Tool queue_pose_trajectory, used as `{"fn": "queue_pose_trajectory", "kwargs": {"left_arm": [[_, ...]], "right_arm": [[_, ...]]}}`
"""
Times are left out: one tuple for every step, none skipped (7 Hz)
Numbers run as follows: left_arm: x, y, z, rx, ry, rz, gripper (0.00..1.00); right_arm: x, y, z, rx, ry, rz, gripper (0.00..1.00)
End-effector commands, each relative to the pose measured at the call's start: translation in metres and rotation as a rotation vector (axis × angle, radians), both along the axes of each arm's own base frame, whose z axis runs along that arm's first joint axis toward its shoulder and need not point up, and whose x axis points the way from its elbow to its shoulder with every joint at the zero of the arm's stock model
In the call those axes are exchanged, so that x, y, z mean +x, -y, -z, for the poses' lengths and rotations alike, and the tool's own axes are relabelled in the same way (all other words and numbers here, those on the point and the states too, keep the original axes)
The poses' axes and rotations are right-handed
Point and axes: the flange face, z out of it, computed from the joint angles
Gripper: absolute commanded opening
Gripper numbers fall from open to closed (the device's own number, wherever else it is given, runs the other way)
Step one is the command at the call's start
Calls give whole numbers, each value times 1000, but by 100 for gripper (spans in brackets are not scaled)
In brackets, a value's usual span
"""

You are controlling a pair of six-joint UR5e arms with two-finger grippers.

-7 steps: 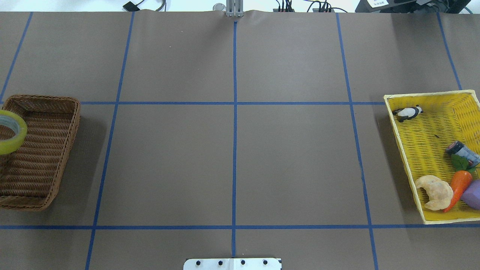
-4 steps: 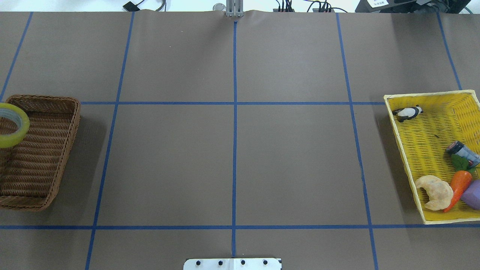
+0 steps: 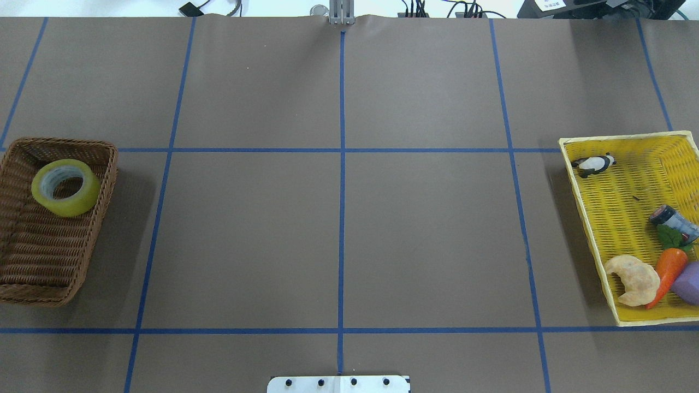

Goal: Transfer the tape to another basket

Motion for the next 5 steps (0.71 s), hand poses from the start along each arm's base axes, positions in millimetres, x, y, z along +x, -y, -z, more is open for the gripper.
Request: {"fn": "queue_pose_trajectory", "kwargs": {"left_arm": [[1,2,9,25,-6,-8,97],[-4,7,23,81,-2,7,97],[-22,12,23,208,77,47,98],[-38,23,21,274,173,75,98],[-51,38,31,321,268,87,98]], "right_arm": [[0,0,0,0,-1,-1,100],[0,0,1,1,-1,-1,100],[0,-1,1,1,-1,-1,100],[0,-1,1,3,-1,-1,100],[0,-2,1,1,-1,-1,100]]}}
